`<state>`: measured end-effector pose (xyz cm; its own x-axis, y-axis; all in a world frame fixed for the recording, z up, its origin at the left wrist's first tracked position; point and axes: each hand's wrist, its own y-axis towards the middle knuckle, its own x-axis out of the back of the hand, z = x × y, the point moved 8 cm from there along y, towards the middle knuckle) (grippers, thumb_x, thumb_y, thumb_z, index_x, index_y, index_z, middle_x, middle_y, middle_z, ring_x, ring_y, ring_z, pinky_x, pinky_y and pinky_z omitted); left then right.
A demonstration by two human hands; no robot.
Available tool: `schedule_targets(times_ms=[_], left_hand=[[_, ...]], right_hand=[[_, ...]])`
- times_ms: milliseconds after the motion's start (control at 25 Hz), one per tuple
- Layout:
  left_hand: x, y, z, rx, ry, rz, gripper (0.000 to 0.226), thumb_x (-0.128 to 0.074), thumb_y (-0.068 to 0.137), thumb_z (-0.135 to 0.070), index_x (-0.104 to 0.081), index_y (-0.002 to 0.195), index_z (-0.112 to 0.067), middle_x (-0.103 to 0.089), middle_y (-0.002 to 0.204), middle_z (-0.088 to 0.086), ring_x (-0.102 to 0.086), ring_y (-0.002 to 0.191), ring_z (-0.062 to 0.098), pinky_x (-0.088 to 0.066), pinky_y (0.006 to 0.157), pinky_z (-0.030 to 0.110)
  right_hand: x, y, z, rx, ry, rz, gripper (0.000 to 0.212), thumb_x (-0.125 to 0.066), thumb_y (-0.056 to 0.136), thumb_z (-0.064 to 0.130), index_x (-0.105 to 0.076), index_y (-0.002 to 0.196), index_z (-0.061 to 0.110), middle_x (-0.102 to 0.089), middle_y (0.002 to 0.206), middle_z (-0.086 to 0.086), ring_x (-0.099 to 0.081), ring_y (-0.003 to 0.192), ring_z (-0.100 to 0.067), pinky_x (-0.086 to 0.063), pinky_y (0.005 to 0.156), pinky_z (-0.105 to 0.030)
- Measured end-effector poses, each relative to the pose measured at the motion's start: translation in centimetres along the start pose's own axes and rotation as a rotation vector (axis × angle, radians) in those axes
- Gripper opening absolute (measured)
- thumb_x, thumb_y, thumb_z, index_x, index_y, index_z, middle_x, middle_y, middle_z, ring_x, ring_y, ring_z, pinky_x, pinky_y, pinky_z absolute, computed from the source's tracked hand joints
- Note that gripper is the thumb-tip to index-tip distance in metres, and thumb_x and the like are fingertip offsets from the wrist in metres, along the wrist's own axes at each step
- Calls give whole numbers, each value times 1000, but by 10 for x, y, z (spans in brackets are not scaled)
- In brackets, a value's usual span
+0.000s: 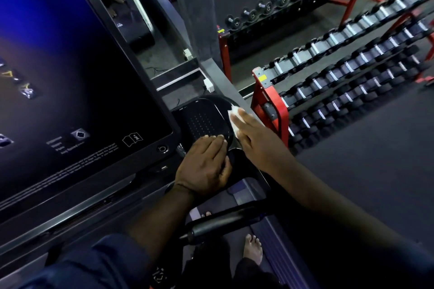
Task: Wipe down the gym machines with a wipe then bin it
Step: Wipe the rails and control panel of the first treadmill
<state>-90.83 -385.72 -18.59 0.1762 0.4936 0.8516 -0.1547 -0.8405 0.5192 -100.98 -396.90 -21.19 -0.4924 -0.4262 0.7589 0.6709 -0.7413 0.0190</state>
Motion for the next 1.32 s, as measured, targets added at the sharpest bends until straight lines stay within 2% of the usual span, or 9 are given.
schedule_targets(times_ms=[120, 240, 320, 480, 640, 800, 1000, 1120, 1320], left_hand=[[2, 2, -1, 2, 2, -15, 34, -66, 94, -16, -72, 116, 9, -70, 121, 24, -65, 103, 39, -51, 101, 49], [-1, 1, -1, -1, 4, -9, 34, -65, 94, -15, -72, 116, 10, -70, 119, 24, -65, 103, 40, -50, 102, 49], [-4, 1, 0, -6, 12, 5, 35, -65, 93, -15, -72, 115, 11, -70, 118, 25, -65, 103, 41, -50, 101, 50], [-4, 3, -1, -6, 24, 5, 34, -66, 93, -15, -72, 113, 11, -70, 118, 26, -65, 102, 42, -51, 98, 51], [-2, 2, -2, -5, 26, -20, 35, -67, 92, -15, -72, 115, 11, -70, 118, 25, -65, 102, 41, -52, 98, 51], [-2, 2, -2, 3, 28, -18, 35, -66, 93, -18, -72, 114, 9, -70, 117, 24, -65, 101, 39, -52, 98, 50], [-5, 1, -1, -19, 36, -8, 36, -65, 93, -18, -72, 114, 10, -70, 117, 25, -64, 101, 40, -52, 98, 51], [-5, 2, -2, -23, 29, 9, 37, -65, 93, -18, -71, 115, 11, -70, 116, 25, -64, 99, 41, -52, 96, 51], [2, 5, -1, 43, -22, 65, 38, -69, 90, -24, -70, 114, 4, -67, 117, 20, -62, 105, 39, -48, 105, 47]], right_hand=[[3, -26, -8, -42, 44, -7, 53, -46, 110, 29, -33, 160, 39, -25, 169, 12, -26, 155, -10, -32, 124, -35], [1, 20, -4, -13, 30, 40, 54, -46, 110, 29, -31, 160, 40, -23, 170, 10, -27, 155, -16, -33, 124, -43], [-5, 66, 5, 7, -2, 85, 54, -44, 110, 29, -29, 161, 41, -22, 171, 10, -24, 156, -17, -26, 126, -40], [-5, 107, 10, -29, 19, 127, 51, -44, 110, 28, -36, 158, 41, -33, 167, 7, -36, 151, -16, -30, 124, -34], [7, 27, 0, 10, 93, 21, 50, -52, 108, 28, -42, 156, 38, -31, 168, 5, -36, 151, -14, -35, 123, -39], [16, -58, -7, -48, 72, -33, 47, -54, 107, 36, -46, 153, 41, -35, 165, 12, -38, 148, -4, -38, 120, -28], [2, 8, -4, 15, -7, -30, 48, -56, 106, 32, -47, 153, 39, -35, 166, 6, -42, 148, -17, -42, 118, -42], [-3, 39, -3, -18, -26, -26, 46, -52, 108, 34, -47, 153, 39, -32, 167, 7, -37, 151, -19, -32, 124, -40], [7, -61, -6, -26, -17, -61, 47, -51, 108, 33, -45, 155, 37, -34, 167, 4, -35, 152, -15, -39, 121, -40]])
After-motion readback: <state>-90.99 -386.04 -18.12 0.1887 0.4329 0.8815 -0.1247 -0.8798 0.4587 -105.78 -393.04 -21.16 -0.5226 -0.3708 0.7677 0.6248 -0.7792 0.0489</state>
